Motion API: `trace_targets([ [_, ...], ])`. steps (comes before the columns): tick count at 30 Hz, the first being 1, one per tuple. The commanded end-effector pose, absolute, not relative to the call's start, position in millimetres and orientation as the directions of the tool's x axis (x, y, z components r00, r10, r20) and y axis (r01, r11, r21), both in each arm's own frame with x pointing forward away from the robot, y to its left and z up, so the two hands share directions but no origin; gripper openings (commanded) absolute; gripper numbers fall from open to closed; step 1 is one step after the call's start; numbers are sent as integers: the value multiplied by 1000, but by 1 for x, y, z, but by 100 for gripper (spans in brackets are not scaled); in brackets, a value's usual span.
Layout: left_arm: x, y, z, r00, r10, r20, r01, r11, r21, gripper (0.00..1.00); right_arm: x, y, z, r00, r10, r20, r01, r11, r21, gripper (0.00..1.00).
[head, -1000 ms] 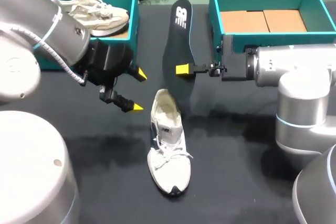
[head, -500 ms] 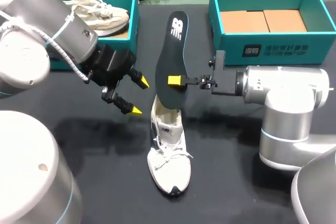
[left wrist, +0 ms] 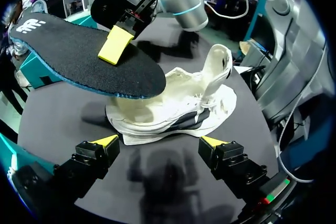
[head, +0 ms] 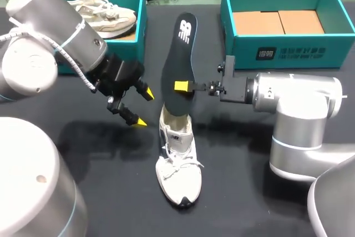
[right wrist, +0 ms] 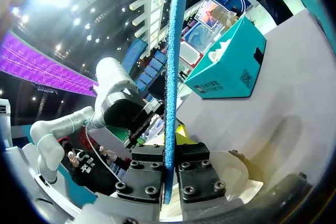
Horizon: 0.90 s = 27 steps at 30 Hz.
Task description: Take the shoe out of the shoebox, open the shoe tongue, remove and reinsert the insole, then place the shoe into the shoebox
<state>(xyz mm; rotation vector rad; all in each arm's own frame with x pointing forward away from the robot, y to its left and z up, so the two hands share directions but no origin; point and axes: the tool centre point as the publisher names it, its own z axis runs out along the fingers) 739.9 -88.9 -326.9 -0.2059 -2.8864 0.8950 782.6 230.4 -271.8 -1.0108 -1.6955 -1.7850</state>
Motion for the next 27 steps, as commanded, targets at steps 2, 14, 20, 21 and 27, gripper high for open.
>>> trace_targets([
  [2, 743, -96, -340, -984, 168, 59, 107, 823, -558, 100, 784, 247, -278, -630, 139, 764, 754, -126, 644, 0],
  [14, 743, -99, -345, -980, 195, 33, 148, 833, -533, 100, 785, 249, -284, -632, 142, 761, 748, -145, 648, 0],
  [20, 745, -103, -355, -980, 195, 36, 146, 833, -533, 100, 791, 246, -290, -637, 133, 760, 745, -151, 650, 0],
  [21, 745, -104, -356, -980, 193, 37, 144, 834, -532, 100, 792, 244, -291, -640, 129, 757, 741, -155, 653, 0],
  [27, 743, -105, -359, -989, 147, 30, 109, 841, -530, 100, 793, 240, -290, -653, 127, 747, 731, -154, 665, 0],
])
